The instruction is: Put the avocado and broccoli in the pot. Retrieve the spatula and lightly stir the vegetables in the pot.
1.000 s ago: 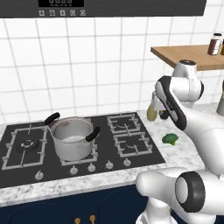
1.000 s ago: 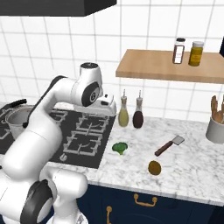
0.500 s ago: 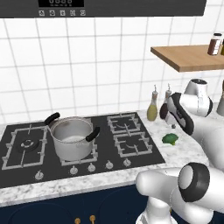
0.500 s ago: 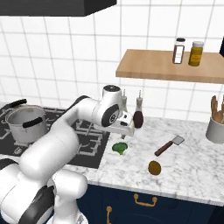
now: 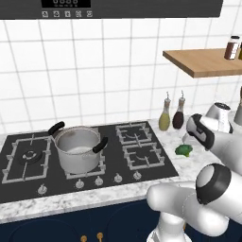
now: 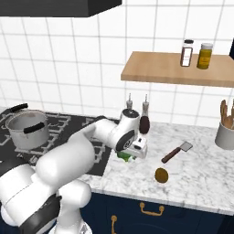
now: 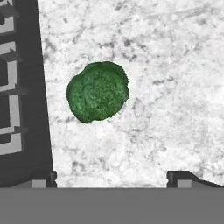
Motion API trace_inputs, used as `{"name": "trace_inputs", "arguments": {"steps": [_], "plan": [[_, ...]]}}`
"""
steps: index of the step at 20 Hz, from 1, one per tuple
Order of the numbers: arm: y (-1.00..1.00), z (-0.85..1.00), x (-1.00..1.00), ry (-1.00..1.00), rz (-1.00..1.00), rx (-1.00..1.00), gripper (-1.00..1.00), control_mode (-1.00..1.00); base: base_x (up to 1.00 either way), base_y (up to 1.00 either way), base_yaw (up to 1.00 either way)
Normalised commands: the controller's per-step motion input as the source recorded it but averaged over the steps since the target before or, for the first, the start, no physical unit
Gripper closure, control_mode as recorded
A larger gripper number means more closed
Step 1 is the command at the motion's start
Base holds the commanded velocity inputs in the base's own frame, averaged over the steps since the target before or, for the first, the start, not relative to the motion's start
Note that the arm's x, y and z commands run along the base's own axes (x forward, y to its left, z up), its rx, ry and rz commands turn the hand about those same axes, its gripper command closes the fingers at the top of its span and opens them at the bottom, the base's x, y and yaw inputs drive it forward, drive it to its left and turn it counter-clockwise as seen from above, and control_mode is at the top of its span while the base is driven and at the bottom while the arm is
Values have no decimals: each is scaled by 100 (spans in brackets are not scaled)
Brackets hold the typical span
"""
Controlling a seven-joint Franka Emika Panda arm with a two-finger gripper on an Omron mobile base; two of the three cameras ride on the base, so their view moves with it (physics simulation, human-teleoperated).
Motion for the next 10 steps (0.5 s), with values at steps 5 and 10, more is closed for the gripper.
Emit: {"name": "trace_inputs", "arguments": {"steps": [5,10], "plan": [[-1,-12,26,-2,-13,22,-100,-100,0,0,0],[0,-19,31,-1,-17,16,-100,-100,0,0,0]]}}
